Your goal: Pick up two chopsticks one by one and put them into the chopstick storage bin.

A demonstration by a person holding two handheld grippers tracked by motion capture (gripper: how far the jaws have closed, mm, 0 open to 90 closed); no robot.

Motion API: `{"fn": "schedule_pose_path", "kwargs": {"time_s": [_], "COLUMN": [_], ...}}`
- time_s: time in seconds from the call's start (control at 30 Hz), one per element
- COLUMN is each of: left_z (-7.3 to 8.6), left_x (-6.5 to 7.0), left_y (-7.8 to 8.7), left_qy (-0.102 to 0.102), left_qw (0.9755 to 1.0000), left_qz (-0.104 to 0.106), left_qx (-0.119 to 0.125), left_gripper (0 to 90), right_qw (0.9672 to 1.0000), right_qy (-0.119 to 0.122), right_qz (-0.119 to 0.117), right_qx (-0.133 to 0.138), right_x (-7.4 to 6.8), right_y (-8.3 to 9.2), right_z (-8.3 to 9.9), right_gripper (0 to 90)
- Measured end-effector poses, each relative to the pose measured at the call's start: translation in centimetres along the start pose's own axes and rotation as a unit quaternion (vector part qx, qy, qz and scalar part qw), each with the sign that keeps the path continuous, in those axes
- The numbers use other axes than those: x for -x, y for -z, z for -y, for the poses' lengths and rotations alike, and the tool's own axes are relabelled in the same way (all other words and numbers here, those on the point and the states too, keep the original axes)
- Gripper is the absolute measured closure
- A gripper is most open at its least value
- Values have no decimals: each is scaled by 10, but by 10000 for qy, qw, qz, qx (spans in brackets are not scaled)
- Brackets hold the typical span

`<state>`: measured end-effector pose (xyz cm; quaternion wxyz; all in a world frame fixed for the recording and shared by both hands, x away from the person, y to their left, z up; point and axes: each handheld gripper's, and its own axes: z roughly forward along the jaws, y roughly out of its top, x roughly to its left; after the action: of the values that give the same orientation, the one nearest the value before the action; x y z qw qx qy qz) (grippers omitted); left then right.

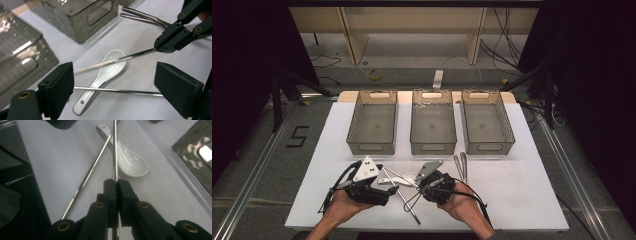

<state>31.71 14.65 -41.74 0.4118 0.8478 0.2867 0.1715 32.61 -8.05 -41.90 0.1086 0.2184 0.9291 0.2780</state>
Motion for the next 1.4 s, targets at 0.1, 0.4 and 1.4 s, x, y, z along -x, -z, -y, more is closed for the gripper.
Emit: {"fn": "schedule_pose_path", "kwargs": {"time_s": [0.1,0.4,1.4], "left_z": [-3,-9,-17], "left_x": [3,17,35], "left_y": [-2,-23,-37], "left_qy": [-181,-1119,-2091], "left_qw": [9997,9852,9487], "left_qz": [155,871,1810], "left_qx": [-63,-959,-1529], "left_gripper": [157,224,847], "right_qw": [9999,9973,9922], "right_qy": [128,582,936], "right_qz": [-70,-331,-787], "right_qx": [-59,-286,-231], "right_x": [-3,-11,-2], "right_y": [2,15,18], "right_z": [0,6,12], "right_gripper": [863,863,768]}}
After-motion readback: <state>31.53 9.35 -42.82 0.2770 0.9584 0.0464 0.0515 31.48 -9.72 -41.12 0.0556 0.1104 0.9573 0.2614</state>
